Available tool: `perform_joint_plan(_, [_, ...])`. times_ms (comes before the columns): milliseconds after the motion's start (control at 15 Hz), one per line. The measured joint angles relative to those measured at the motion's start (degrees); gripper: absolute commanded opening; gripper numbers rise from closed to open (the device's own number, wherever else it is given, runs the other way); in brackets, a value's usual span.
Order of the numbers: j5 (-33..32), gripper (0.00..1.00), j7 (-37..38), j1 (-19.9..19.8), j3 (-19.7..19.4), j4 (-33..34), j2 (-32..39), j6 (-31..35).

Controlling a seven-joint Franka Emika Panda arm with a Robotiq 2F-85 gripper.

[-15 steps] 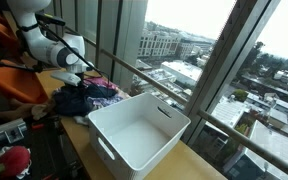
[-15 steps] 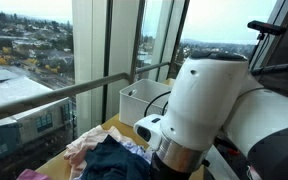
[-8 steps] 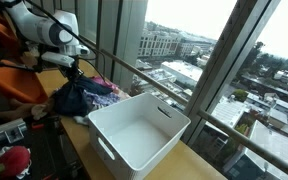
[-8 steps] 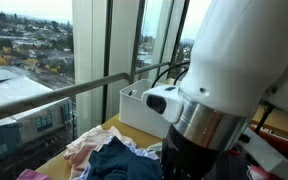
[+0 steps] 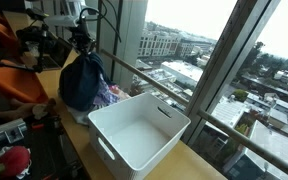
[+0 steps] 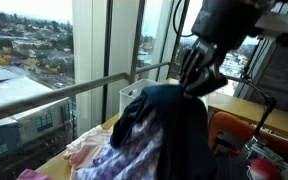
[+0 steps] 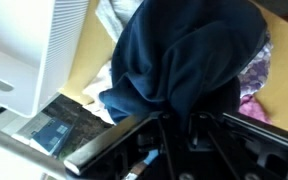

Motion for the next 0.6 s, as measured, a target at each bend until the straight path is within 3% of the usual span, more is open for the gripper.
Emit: perform_joint_plan(600, [-3.24,0.04,-8.86,-11.56,-5.53,12.90,-9.30,-9.59])
